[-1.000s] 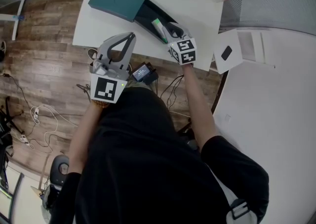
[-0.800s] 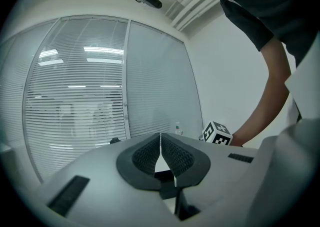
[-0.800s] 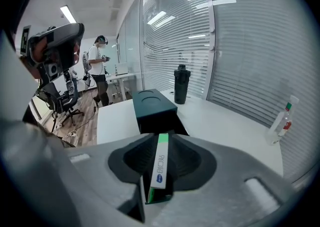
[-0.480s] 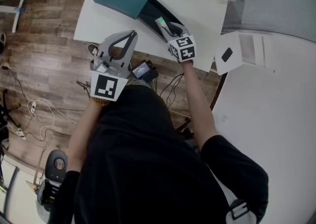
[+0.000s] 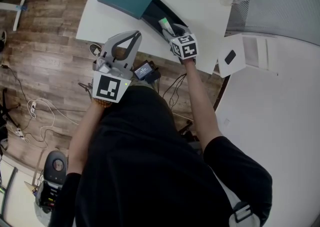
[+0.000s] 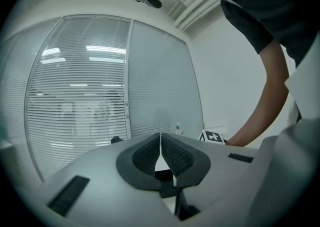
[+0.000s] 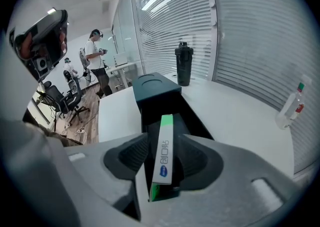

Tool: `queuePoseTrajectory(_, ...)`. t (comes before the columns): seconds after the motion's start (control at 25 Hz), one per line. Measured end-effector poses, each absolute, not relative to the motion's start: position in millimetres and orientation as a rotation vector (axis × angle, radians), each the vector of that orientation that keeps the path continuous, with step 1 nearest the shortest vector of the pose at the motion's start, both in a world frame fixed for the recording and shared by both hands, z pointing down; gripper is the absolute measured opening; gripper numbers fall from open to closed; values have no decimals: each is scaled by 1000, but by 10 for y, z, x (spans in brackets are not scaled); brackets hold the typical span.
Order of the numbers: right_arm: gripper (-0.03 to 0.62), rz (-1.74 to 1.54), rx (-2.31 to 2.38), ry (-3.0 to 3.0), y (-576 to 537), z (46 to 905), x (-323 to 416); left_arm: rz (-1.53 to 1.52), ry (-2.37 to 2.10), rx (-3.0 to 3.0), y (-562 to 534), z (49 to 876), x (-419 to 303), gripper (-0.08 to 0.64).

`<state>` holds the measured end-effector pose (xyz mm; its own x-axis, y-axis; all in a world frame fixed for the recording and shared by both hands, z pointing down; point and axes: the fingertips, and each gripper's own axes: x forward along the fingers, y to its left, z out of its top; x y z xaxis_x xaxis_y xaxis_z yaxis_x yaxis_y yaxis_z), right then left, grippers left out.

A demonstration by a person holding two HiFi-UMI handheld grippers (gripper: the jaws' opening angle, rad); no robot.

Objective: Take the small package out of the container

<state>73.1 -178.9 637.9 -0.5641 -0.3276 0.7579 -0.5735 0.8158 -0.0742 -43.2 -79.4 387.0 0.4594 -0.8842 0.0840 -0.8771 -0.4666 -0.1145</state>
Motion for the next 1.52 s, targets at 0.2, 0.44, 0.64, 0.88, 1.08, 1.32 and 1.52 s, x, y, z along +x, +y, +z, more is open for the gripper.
queuePoseTrajectory(0.2,187,400,641,-2177,-1783,6496,729,-204,1604,-2635,-786,3874,-454,11)
queuePoseTrajectory(0.44,187,398,637,-2154,-1820,6565,754,-222,1609,-2635,-793,3888,-472,11)
queuePoseTrajectory(0.64,187,386,627,-2128,-1831,6626,782,-220,1614,-2640,-801,3893,-466,11)
queuePoseTrajectory(0.88,187,375,596,-2085,-1811,6727,797,-227,1609,-2644,-810,3898,-454,11)
queuePoseTrajectory(1.08,187,356,574,-2058,-1818,6791,807,-218,1608,-2647,-817,3897,-450,11)
queuePoseTrajectory(1.32,183,352,567,-2053,-1835,6833,781,-217,1602,-2646,-842,3889,-449,11)
queuePoseTrajectory(1.52,171,378,565,-2049,-1839,6860,797,-224,1587,-2647,-858,3891,-434,11)
